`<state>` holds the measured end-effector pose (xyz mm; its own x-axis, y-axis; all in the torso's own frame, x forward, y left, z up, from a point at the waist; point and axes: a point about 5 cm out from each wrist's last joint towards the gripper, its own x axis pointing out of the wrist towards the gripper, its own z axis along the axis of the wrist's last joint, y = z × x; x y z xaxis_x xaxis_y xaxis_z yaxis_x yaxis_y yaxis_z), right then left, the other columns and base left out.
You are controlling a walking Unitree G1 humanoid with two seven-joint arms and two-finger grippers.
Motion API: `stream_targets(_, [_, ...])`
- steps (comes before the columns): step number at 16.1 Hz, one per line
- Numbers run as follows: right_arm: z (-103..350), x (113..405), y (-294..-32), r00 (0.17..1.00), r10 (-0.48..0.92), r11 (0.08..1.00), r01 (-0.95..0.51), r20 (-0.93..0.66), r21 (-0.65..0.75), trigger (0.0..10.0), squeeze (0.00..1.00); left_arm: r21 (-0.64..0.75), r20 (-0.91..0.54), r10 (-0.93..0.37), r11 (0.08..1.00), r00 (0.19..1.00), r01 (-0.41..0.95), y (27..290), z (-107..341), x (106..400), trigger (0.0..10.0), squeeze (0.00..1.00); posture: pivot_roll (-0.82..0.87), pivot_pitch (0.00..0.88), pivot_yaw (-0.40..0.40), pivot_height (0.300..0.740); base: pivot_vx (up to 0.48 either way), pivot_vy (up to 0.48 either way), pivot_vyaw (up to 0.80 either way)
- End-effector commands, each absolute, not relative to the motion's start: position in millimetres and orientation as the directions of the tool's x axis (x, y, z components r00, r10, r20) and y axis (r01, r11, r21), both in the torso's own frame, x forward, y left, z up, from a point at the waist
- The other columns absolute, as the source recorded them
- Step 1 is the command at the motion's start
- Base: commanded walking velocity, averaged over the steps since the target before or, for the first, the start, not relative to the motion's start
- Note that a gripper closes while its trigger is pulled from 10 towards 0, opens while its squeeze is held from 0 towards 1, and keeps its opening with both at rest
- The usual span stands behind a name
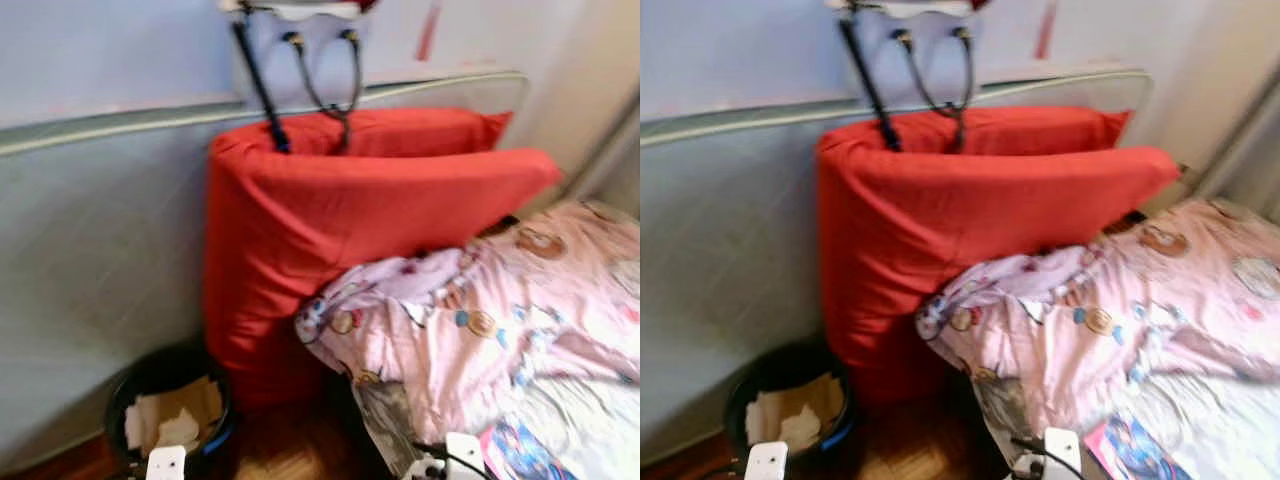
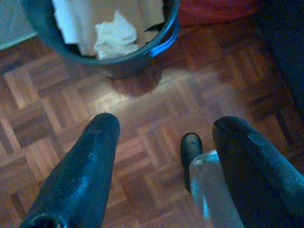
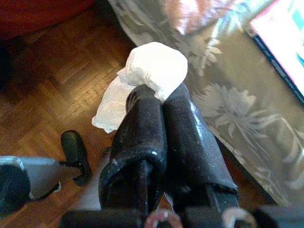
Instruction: Clean up the room
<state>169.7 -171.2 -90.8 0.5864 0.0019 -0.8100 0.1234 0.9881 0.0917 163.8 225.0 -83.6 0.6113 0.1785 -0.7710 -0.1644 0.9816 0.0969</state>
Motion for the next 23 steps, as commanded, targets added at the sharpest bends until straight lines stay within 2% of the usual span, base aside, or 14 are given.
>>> stream_targets(1, [-90.2,169.1,-179.8,0.590,-0.021,0.987,0.141,-0.807,0.076,10.0,0.00,0.080,-0.780,0.159,0.985,0.605,-0.155,217.0,-85.7,163.5,10.0,0.00,0.10,0.000,-0.081,0.740,0.000,0.315,0.00])
stream_targets(23, [-89.5,170.1,-180.3,0.597,-0.022,0.990,0.128,-0.802,0.067,10.0,0.00,0.079,-0.782,0.157,0.985,0.603,-0.155,216.5,-86.0,163.2,10.0,0.00,0.10,0.000,-0.082,0.740,0.000,0.321,0.00])
